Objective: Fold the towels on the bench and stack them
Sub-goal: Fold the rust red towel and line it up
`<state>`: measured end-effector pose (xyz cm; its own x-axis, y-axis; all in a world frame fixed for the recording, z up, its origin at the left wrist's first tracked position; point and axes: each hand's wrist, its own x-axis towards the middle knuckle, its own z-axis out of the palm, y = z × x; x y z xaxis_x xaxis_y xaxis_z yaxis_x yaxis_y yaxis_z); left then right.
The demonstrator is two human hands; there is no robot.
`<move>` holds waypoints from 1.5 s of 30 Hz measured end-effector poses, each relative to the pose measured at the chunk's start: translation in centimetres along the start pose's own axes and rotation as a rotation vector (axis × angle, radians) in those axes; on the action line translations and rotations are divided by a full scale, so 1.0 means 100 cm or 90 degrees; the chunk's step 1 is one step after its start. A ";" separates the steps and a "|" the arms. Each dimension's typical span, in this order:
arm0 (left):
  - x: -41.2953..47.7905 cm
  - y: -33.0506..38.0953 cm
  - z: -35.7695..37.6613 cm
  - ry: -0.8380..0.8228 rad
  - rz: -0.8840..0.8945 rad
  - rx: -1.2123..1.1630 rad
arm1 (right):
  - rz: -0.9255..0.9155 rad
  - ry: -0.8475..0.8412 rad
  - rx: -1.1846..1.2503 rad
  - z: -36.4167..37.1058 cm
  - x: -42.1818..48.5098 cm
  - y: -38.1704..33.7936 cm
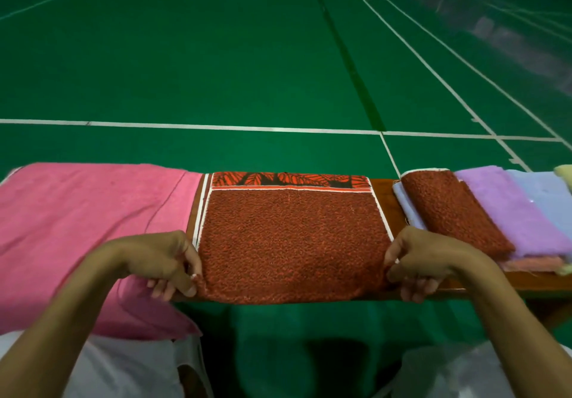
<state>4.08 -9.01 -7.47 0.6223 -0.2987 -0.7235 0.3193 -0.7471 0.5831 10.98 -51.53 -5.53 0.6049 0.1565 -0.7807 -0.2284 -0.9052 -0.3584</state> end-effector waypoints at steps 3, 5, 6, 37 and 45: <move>0.003 -0.004 -0.003 -0.027 0.011 0.005 | 0.000 -0.045 -0.046 -0.001 -0.004 0.000; 0.000 -0.004 -0.005 -0.087 0.020 0.024 | -0.009 -0.074 -0.085 -0.003 -0.008 -0.001; -0.003 -0.002 -0.005 -0.111 0.028 0.030 | -0.017 -0.085 -0.100 -0.004 -0.010 -0.001; 0.116 0.048 0.064 0.618 0.106 0.384 | -0.312 0.485 -0.325 0.074 0.094 -0.054; 0.100 0.030 0.055 0.655 0.051 0.387 | -0.194 0.539 -0.270 0.051 0.091 -0.017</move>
<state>7.29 -17.55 -14.95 0.9933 0.0512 0.1039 0.0361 -0.9891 0.1430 12.97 -46.52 -14.66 0.9750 0.2220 -0.0040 0.2192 -0.9653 -0.1419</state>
